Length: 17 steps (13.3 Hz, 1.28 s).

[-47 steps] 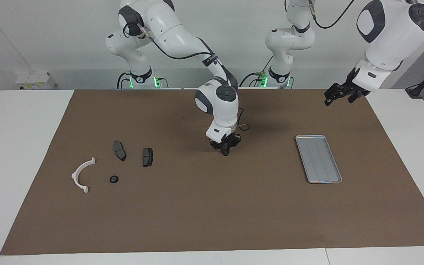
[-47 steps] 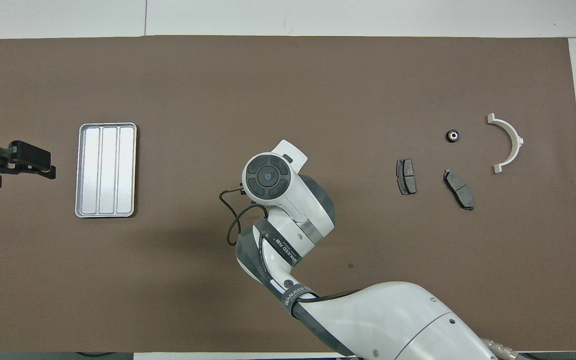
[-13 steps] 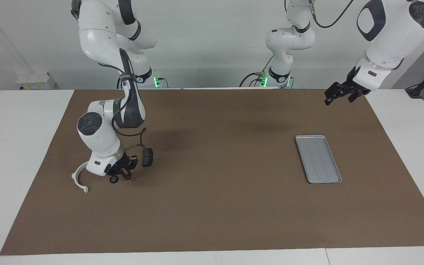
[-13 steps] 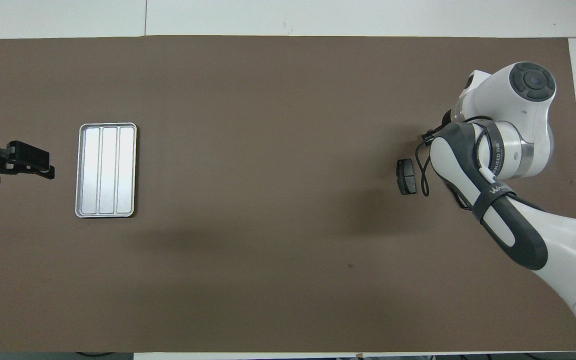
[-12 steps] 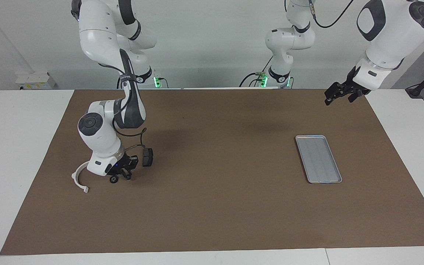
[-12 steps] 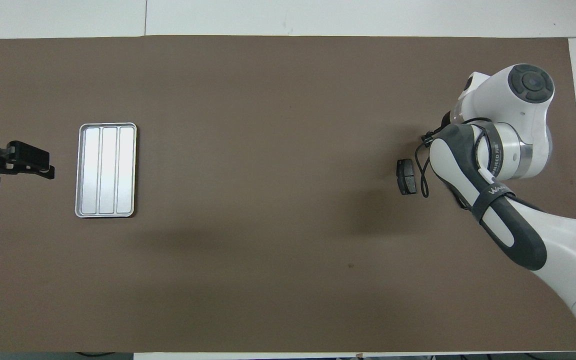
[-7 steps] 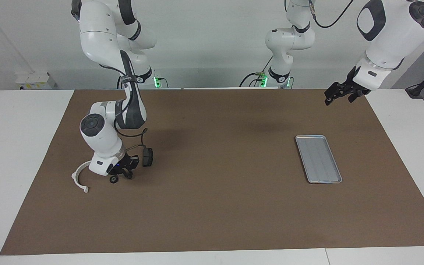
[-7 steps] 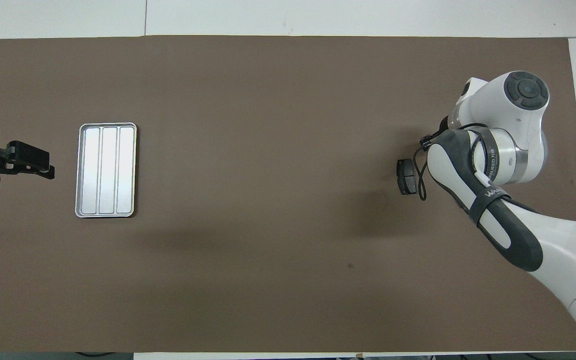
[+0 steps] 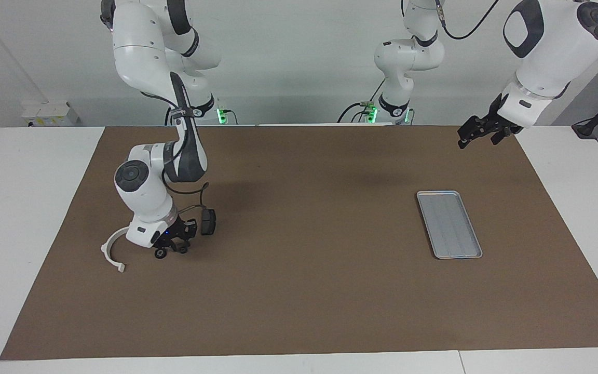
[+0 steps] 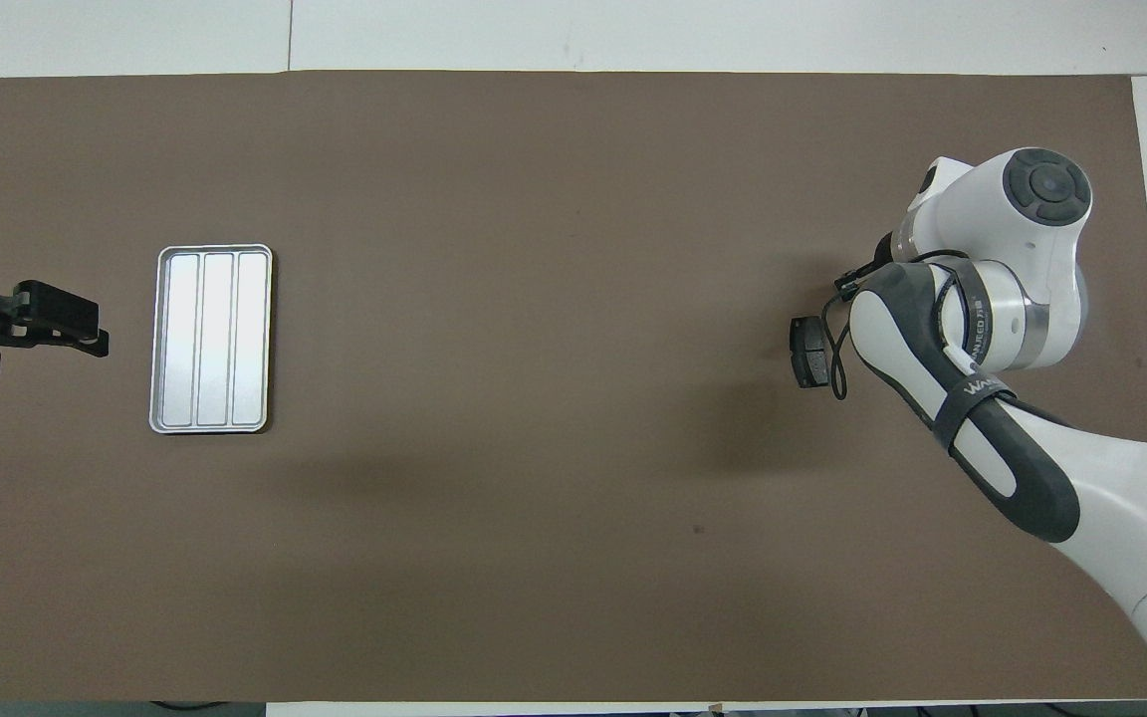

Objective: Place bearing gear from tray to pile
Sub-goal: 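Lower the bearing beside the first bearing and open the right gripper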

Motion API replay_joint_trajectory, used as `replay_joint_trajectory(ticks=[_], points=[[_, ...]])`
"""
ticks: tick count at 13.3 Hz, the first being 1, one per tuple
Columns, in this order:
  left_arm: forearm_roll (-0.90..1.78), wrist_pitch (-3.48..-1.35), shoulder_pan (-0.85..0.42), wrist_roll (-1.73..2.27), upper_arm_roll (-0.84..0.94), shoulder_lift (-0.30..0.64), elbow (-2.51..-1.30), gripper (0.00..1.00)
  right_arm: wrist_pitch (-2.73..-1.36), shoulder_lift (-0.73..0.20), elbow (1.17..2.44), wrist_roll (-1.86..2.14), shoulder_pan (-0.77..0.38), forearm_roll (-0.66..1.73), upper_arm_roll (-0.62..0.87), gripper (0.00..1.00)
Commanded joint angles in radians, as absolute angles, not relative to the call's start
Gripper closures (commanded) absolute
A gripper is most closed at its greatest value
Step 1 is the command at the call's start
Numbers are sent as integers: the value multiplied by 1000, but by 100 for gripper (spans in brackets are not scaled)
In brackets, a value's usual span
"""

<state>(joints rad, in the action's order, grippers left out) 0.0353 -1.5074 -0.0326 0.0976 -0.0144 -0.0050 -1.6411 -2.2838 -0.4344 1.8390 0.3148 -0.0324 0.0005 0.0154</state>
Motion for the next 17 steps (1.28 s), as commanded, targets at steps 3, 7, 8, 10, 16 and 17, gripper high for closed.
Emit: replay_joint_trajectory(ticks=[3, 7, 8, 10, 16, 17], points=[[29, -1488, -32, 98, -12, -14, -1634, 0, -2273, -382, 1804, 296, -20, 23, 23, 0], [29, -1488, -32, 98, -12, -14, -1634, 0, -2150, -321, 1729, 287, -17, 12, 15, 0], [31, -1488, -32, 98, -12, -14, -1634, 0, -2117, -304, 1718, 287, -15, 6, 12, 0], [29, -1488, -32, 98, -12, -14, -1634, 0, -2077, -249, 1718, 272, -9, 2, 11, 0], [31, -1488, -32, 98, -12, -14, -1634, 0, -1905, -129, 1704, 16, -17, -6, 20, 0], [31, -1488, -32, 98, -12, -14, -1634, 0, -1889, -114, 1704, -15, -18, -6, 20, 0]])
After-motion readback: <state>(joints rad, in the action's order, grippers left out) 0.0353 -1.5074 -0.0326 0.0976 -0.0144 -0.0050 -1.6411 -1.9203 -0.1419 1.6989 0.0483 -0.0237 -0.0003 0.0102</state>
